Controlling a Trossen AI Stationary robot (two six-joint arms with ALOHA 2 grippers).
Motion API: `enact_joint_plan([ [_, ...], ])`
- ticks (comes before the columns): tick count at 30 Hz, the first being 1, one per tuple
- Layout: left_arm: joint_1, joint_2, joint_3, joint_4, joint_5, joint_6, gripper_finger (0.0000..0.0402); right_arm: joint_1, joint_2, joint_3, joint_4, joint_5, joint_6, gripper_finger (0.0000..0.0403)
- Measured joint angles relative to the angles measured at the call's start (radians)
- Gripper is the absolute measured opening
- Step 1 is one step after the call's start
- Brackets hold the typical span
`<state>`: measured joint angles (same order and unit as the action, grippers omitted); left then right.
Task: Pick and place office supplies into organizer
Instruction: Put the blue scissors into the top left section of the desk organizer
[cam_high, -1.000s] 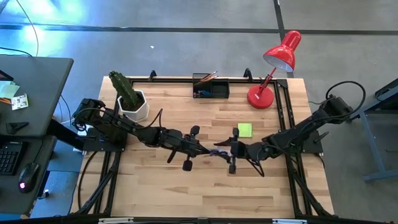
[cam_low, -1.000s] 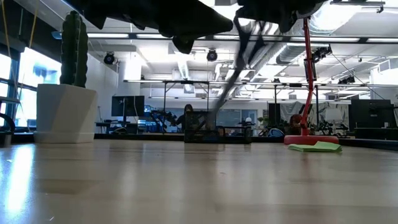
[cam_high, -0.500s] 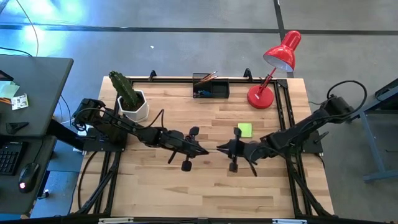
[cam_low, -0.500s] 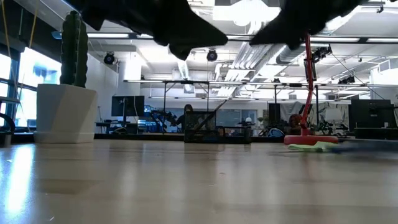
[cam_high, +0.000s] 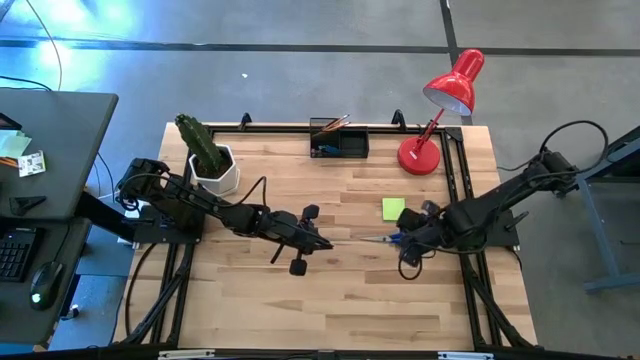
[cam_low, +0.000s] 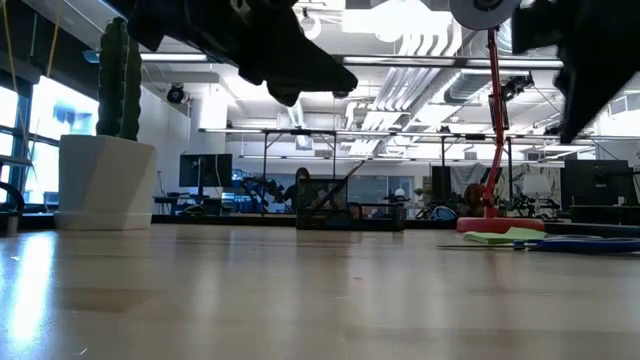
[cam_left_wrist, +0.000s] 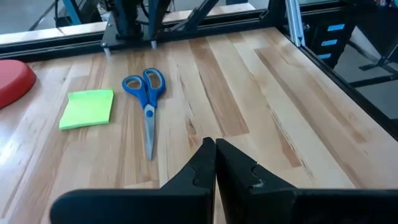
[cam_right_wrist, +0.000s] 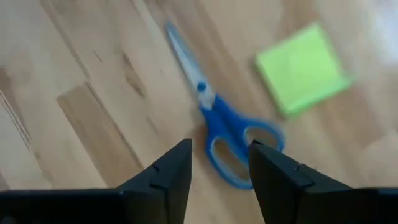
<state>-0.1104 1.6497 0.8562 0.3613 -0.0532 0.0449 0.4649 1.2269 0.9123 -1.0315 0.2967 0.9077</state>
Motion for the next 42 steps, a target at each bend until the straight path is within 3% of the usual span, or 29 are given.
enact_joint_plan([
  [4, -0.001, 0.0, 0.0, -0.022, 0.01, -0.008, 0.0003, 0.003, 0.004, -0.074, 0.052, -0.068, 0.149, 0.0149],
  [7, -0.001, 0.0, 0.0, -0.052, 0.019, -0.015, 0.0002, 0.048, 0.005, -0.102, 0.089, -0.088, 0.169, 0.0143],
  [12, -0.001, 0.0, 0.0, -0.06, 0.019, -0.016, 0.0002, 0.135, 0.037, -0.13, 0.093, -0.085, 0.129, 0.0126],
  [17, -0.001, 0.0, 0.0, -0.054, 0.019, -0.017, 0.0005, 0.153, 0.088, -0.188, 0.103, -0.113, 0.103, 0.0111],
  [23, -0.001, 0.0, 0.0, -0.048, 0.02, -0.024, 0.0002, 0.152, 0.104, -0.209, 0.14, -0.046, 0.007, 0.0103],
  [42, -0.001, 0.0, 0.0, -0.049, 0.046, -0.024, 0.0003, 0.051, 0.247, -0.209, 0.213, -0.071, -0.192, 0.0103],
])
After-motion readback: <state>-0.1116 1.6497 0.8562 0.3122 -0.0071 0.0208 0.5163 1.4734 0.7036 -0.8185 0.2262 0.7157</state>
